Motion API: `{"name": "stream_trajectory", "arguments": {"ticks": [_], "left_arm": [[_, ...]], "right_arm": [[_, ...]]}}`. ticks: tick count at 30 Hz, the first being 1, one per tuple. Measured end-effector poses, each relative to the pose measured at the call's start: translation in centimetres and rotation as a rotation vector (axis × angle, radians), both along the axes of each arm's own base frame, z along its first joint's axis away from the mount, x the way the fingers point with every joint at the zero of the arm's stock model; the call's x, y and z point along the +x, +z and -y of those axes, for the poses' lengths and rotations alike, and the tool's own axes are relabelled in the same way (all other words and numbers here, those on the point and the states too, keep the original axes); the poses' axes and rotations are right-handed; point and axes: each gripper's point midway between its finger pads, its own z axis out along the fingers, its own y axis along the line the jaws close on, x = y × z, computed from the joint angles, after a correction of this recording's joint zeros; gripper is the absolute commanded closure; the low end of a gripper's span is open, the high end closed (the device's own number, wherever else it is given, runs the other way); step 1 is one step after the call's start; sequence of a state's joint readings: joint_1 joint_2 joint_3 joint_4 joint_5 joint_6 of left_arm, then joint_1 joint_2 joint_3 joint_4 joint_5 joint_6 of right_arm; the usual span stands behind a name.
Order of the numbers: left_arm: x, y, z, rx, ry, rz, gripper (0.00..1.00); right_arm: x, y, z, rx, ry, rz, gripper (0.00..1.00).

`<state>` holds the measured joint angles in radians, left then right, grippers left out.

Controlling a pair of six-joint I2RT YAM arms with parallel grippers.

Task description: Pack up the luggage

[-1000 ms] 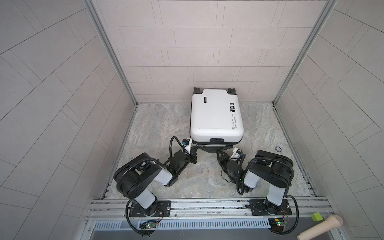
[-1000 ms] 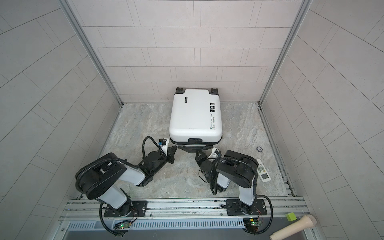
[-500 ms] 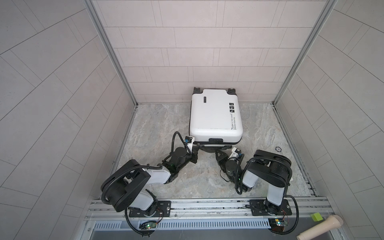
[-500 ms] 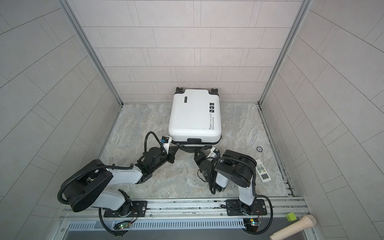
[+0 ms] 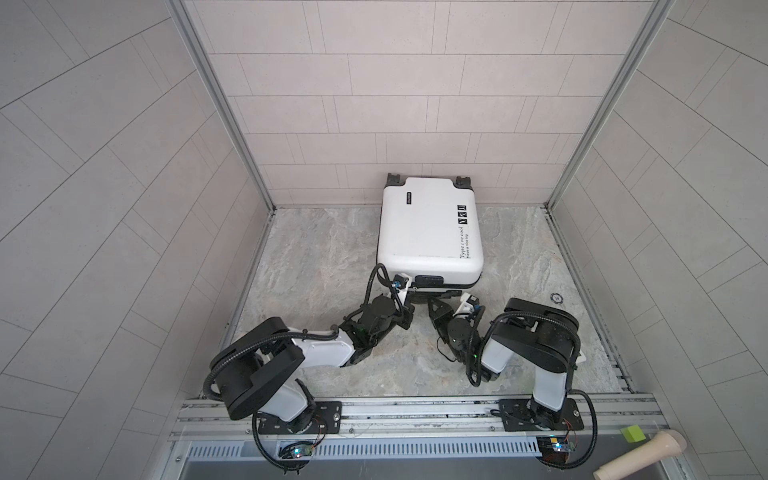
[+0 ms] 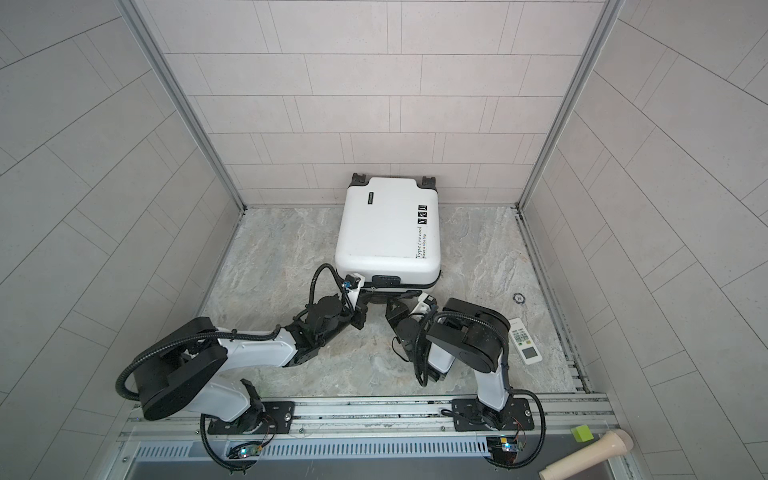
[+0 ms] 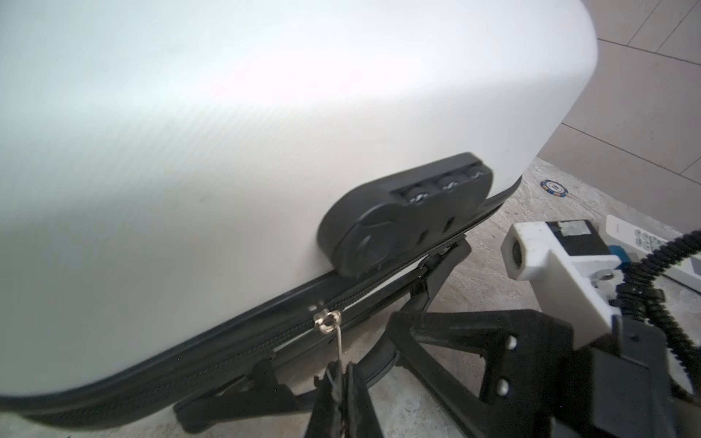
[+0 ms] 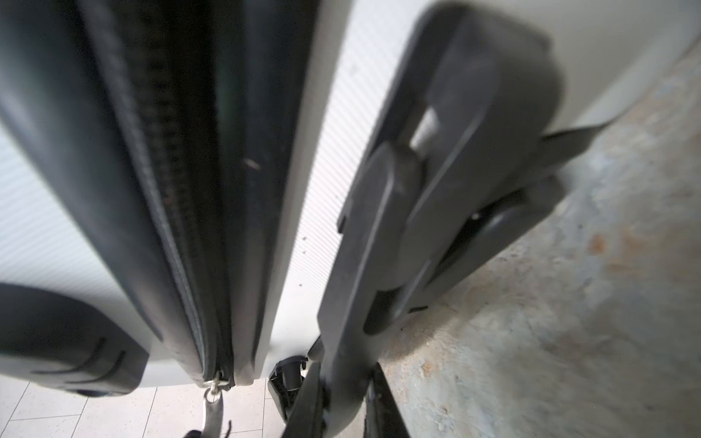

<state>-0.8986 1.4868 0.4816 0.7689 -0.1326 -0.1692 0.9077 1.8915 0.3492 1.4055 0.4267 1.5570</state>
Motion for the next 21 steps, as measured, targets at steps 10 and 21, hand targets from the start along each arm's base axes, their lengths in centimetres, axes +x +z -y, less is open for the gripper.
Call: {"name": "stream_trajectory", "arguments": {"ticks": [10,21], "left_arm": [[0.0,-0.3,4.5,0.029,-0.074,0.021,1.0],[-0.1,-0.1,5.7,0.018,-0.083,0.038,1.0]], "right_arm": [[0.2,0.0,-0.9,0.006,0.024,-0.002,1.0],[-0.3,-0.1,-0.5,0.016,0.054,-0.017,0.79]]}}
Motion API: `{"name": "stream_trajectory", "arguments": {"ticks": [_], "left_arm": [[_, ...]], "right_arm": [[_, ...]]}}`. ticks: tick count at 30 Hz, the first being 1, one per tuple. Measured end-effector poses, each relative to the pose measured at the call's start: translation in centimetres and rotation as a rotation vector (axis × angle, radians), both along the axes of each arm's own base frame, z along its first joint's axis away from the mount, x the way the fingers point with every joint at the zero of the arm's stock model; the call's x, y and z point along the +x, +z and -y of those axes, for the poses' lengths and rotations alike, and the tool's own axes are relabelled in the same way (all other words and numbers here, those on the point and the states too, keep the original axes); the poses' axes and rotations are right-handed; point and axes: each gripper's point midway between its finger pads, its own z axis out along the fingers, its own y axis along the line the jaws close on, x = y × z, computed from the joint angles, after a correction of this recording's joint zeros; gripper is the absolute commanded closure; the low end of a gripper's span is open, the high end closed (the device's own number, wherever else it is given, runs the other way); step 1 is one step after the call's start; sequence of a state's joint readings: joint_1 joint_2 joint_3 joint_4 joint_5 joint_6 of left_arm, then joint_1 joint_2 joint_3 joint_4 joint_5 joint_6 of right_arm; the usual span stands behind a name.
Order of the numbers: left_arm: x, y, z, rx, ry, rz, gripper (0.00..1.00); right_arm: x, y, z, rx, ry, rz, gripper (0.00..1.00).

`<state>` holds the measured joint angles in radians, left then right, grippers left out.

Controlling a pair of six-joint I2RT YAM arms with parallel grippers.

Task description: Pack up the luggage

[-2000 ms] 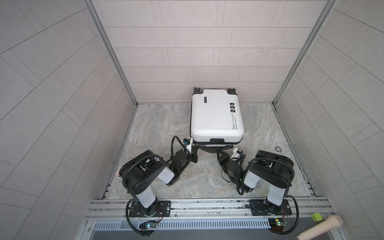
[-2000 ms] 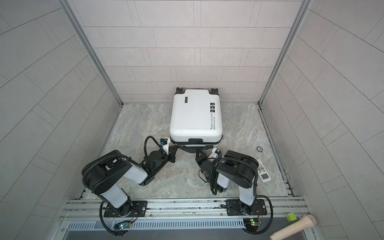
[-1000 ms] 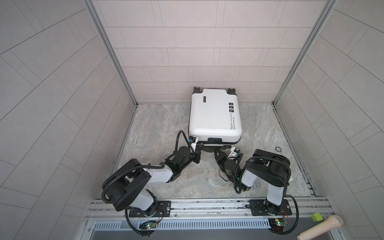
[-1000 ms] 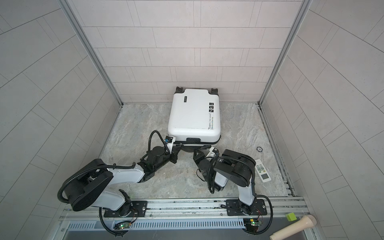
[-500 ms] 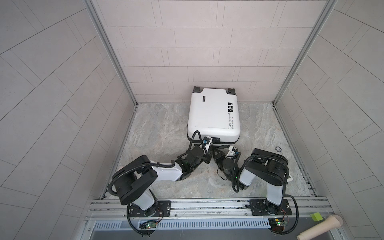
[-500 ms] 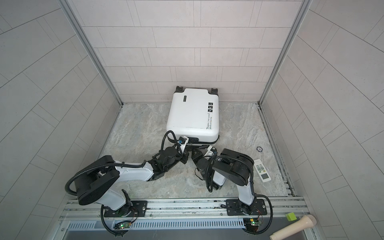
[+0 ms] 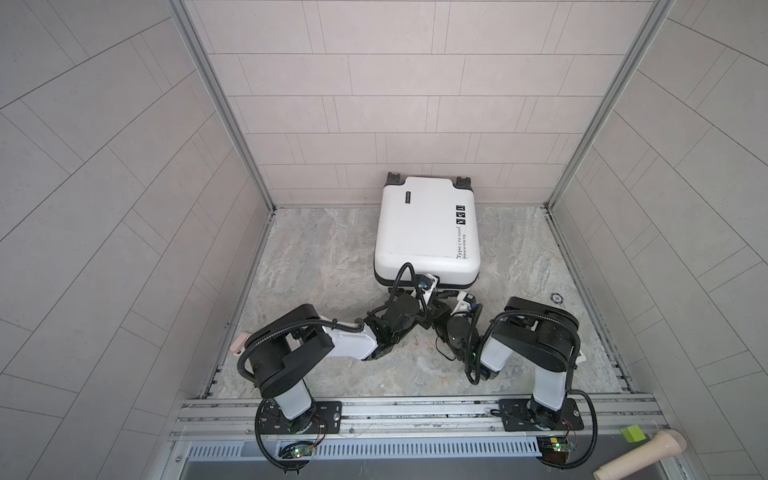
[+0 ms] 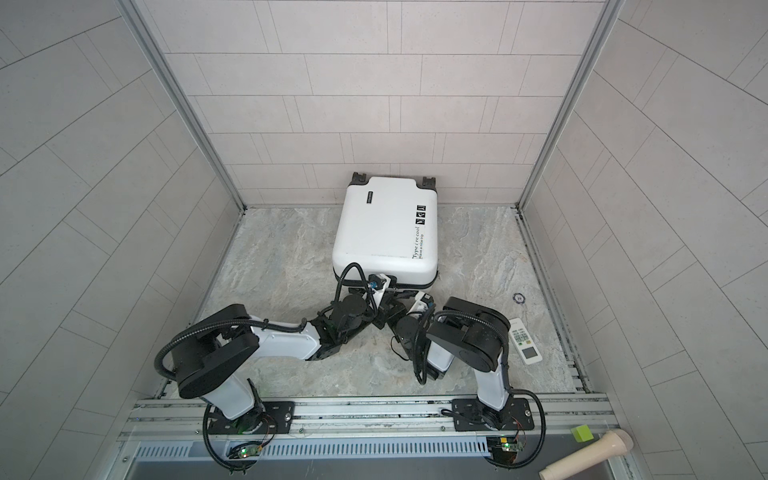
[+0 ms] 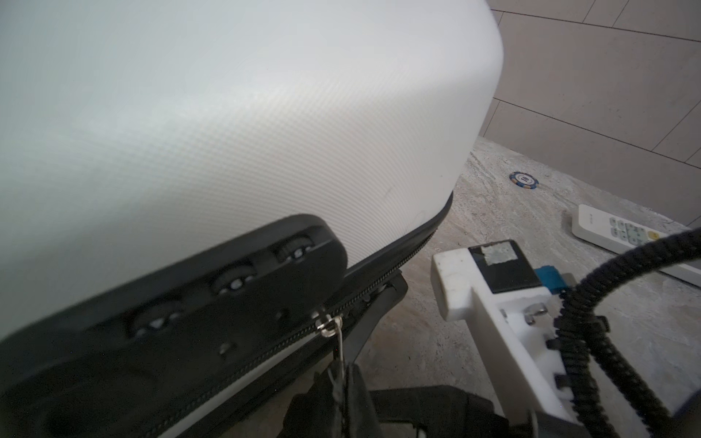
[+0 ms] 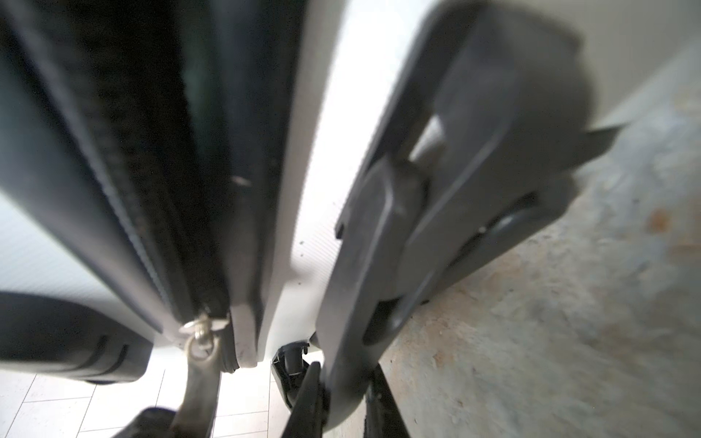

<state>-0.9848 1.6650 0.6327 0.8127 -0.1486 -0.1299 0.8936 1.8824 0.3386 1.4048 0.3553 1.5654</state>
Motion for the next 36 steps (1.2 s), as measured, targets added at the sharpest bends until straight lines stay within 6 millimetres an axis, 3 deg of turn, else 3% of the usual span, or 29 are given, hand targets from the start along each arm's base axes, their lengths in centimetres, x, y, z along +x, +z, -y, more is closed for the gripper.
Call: {"name": "stream_trajectory", "arguments": {"ticks": [4,12,19,23,27,31,34,36], "left_arm": [[-0.5,-0.1,0.2,-0.02,-0.015,-0.008,1.0],[-0.8,-0.2,0.4,-0.042,-0.027,-0.023,1.0],[-1.0,-0.3,0.6,-0.055,-0.039,-0.026,1.0],[-1.1,-0.3,0.6,-0.06,-0.038,-0.027,1.0],[-1.1,-0.4,0.6,-0.059,-0.038,-0.028,1.0],[-1.1,-0.3,0.6,-0.062,-0.038,-0.027,1.0],[-1.1,-0.4,0.5,-0.062,-0.037,-0.026,1.0],[-1.1,-0.4,0.5,-0.061,-0.036,-0.027,1.0]], "right_arm": [[-0.6,-0.1,0.6,-0.003,0.025,-0.001,0.58],[-2.0,-1.1,1.2,-0.026,0.072,-0.035,0.44],[-3.4,-1.1,3.3,-0.11,0.102,-0.074,0.38],[-4.0,-0.9,5.6,-0.233,0.092,-0.121,0.29],[-4.2,3.1,8.4,-0.342,0.055,-0.07,0.22],[-4.4,7.2,14.1,-0.405,-0.08,0.0,0.22],[-5.0,8.0,18.6,-0.447,-0.188,0.007,0.23],[-5.4,7.2,21.2,-0.486,-0.242,-0.027,0.24]]}}
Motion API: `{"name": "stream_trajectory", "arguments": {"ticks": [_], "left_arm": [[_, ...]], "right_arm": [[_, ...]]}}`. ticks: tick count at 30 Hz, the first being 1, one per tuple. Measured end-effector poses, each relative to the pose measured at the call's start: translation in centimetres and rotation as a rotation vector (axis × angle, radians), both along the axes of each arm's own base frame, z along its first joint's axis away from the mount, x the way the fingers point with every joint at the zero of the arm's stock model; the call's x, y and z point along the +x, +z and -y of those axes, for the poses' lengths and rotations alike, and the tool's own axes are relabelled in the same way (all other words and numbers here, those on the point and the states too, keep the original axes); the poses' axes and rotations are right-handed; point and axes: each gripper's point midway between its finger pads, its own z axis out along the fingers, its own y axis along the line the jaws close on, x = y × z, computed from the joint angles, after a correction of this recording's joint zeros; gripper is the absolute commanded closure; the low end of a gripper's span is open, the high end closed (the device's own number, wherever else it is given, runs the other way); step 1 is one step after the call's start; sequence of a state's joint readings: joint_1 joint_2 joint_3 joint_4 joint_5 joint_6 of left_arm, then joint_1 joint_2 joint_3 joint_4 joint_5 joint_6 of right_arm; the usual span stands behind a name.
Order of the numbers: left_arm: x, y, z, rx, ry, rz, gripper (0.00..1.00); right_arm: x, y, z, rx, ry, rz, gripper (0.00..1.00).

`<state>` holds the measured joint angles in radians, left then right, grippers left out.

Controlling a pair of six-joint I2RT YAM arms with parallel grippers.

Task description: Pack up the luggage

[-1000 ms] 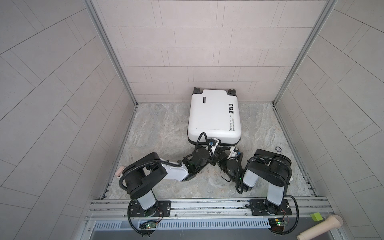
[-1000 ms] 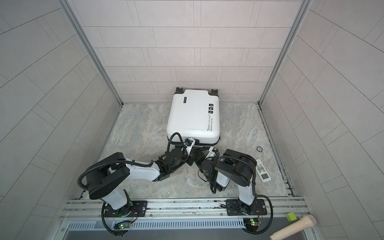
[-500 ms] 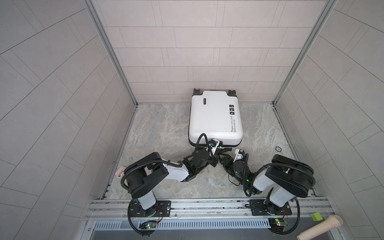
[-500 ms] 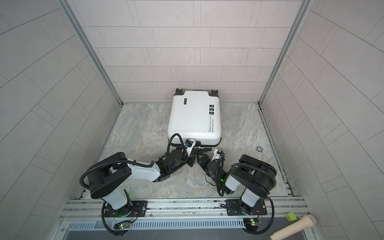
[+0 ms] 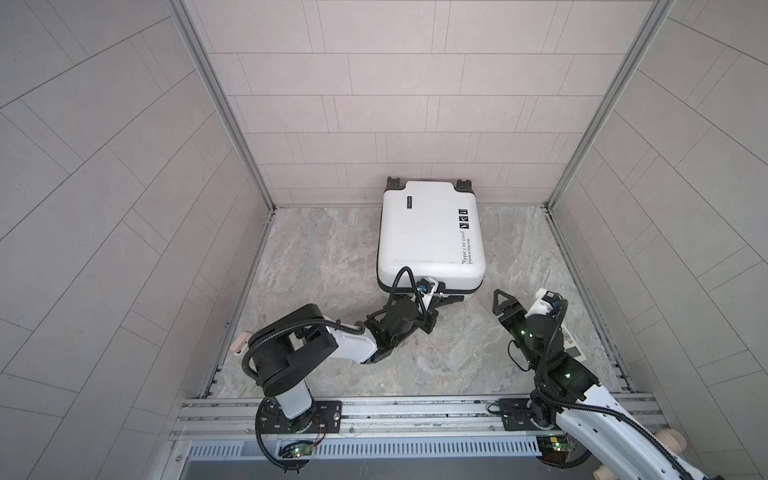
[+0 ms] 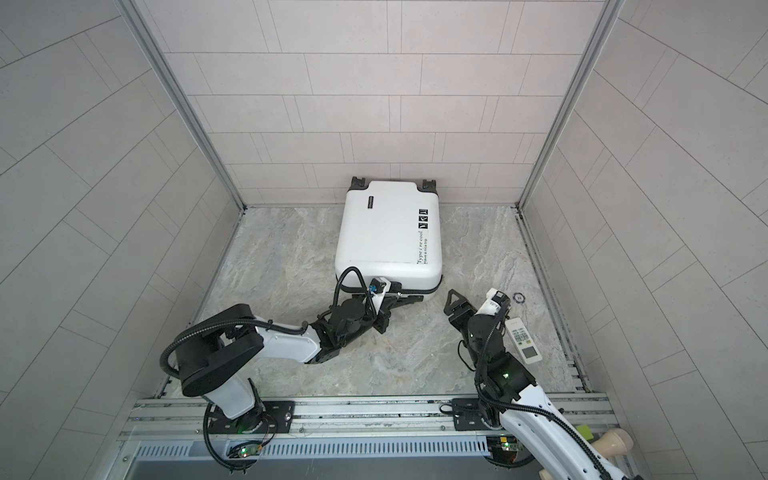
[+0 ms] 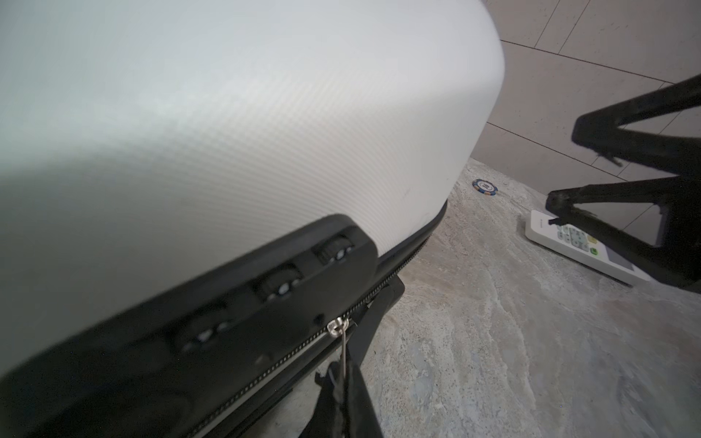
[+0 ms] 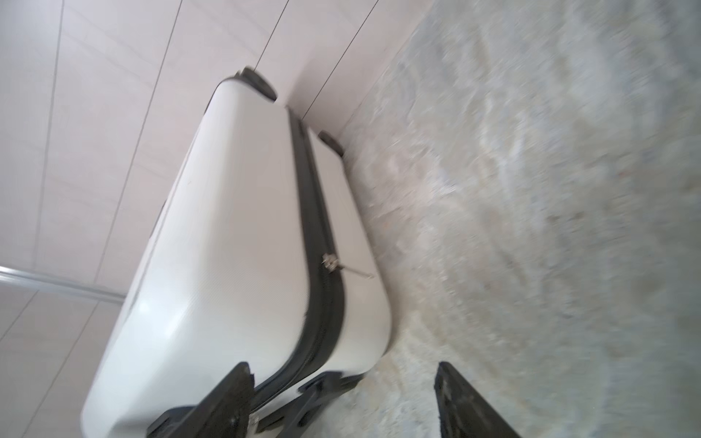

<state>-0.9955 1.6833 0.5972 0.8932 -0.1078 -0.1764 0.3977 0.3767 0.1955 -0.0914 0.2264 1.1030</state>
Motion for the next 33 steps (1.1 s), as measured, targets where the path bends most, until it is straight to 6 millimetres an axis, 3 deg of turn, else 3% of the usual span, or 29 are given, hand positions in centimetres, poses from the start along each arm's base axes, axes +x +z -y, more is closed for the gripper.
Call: {"name": "stream_trajectory", "arguments": {"ticks": [3,6,9,12,21,33], "left_arm": [[0.0,0.0,0.0,0.001,0.001,0.0,1.0],[0.0,-0.1,0.0,0.005,0.001,-0.002,1.0],[0.0,-0.2,-0.1,0.008,0.002,-0.004,1.0],[0.0,-0.2,-0.1,0.01,0.002,-0.005,1.0],[0.0,-0.4,-0.1,0.017,0.004,-0.007,1.0],[-0.4,-0.1,0.4,0.053,0.001,0.028,1.0]], "right_arm": [[-0.5,-2.2,2.4,-0.037,-0.046,-0.089,0.24],[-0.5,-4.3,3.4,-0.053,-0.049,-0.187,0.24],[-0.1,-6.3,3.6,-0.049,-0.015,-0.308,0.25],[1.1,-7.1,3.2,-0.037,0.033,-0.378,0.25],[7.4,-4.3,3.0,-0.046,0.109,-0.33,0.26],[12.9,-4.6,0.9,0.004,0.26,-0.332,0.34]]}}
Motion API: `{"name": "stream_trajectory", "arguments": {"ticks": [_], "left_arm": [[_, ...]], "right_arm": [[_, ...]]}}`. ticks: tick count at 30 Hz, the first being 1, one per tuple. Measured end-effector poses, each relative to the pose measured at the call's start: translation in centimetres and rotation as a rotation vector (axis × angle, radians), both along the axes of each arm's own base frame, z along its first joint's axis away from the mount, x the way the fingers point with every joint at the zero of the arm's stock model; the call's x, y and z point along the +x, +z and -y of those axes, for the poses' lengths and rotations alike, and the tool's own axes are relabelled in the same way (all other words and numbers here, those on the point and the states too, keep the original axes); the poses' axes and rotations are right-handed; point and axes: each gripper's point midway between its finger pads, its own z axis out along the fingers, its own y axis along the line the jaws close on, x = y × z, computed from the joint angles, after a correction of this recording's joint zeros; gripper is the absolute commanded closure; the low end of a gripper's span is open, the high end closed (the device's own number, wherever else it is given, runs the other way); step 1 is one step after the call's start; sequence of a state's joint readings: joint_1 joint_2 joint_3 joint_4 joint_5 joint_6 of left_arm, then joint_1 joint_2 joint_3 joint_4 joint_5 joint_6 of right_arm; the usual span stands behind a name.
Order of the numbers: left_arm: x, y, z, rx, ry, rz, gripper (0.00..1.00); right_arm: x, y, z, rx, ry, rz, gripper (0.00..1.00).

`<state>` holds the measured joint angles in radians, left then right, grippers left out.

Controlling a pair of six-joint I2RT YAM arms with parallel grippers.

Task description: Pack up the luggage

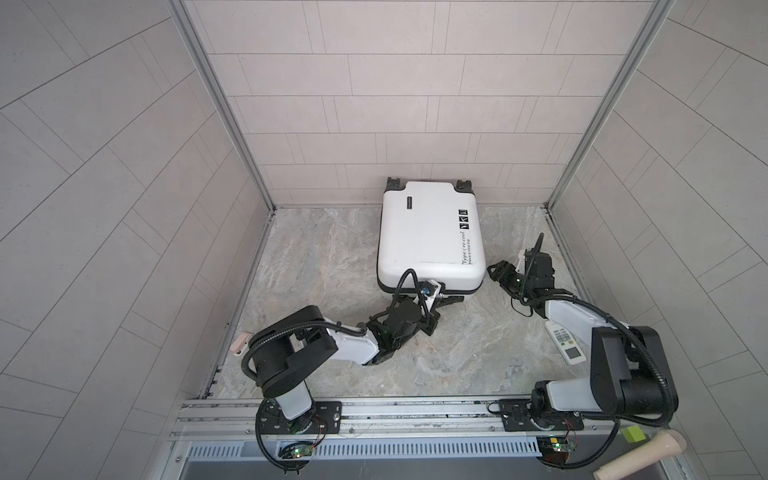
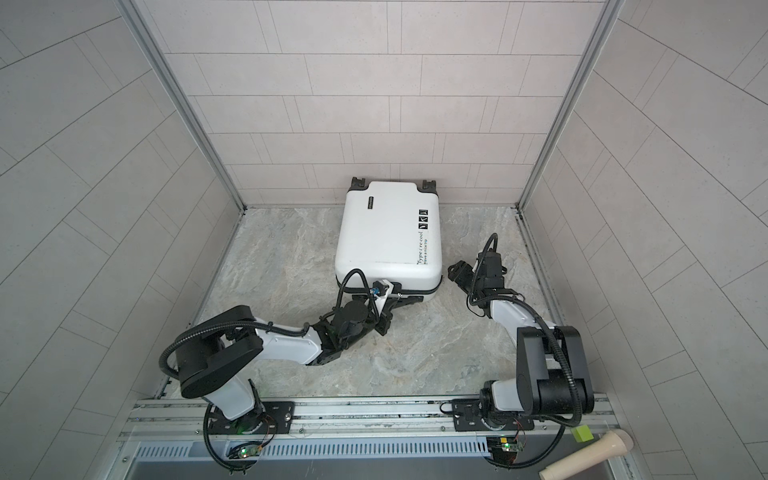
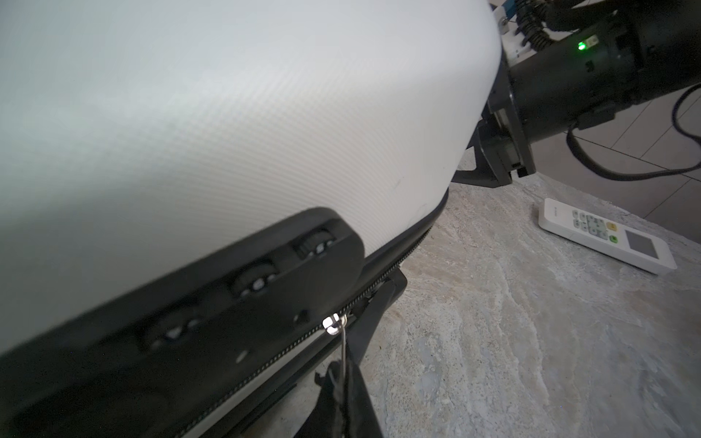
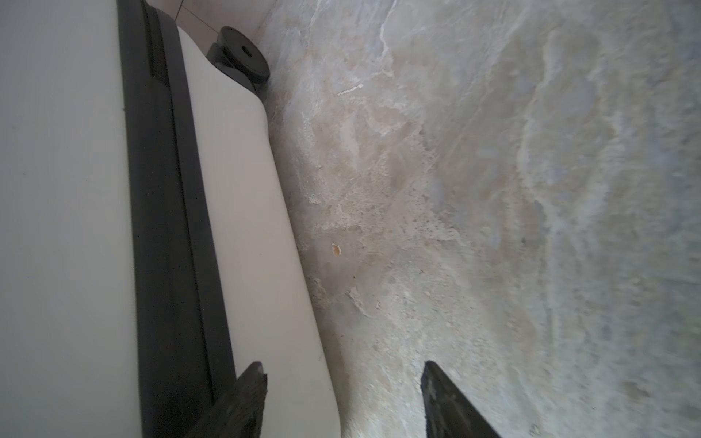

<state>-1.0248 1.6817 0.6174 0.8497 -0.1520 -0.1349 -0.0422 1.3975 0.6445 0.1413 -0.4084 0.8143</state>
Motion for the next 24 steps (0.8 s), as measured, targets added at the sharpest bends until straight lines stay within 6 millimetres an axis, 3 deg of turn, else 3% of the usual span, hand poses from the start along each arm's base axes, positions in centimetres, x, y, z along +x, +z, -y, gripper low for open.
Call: {"name": "stream_trajectory", "arguments": {"ticks": [7,18,24], "left_arm": [[-0.1,0.3,0.8,0.046,0.001,0.025,1.0],[-0.6,0.7,3.6,0.061,-0.028,0.048,1.0],[-0.9,0.5,5.4,0.058,-0.034,0.059,1.0]], "right_arm": [[0.1,-0.7,-1.8,0.03,0.06,-0.006,0.35],[1.1,0.0,-3.2,0.017,0.043,0.045,0.36],[0.7,-0.2,-5.7,0.027,0.079,0.039,0.37]]}}
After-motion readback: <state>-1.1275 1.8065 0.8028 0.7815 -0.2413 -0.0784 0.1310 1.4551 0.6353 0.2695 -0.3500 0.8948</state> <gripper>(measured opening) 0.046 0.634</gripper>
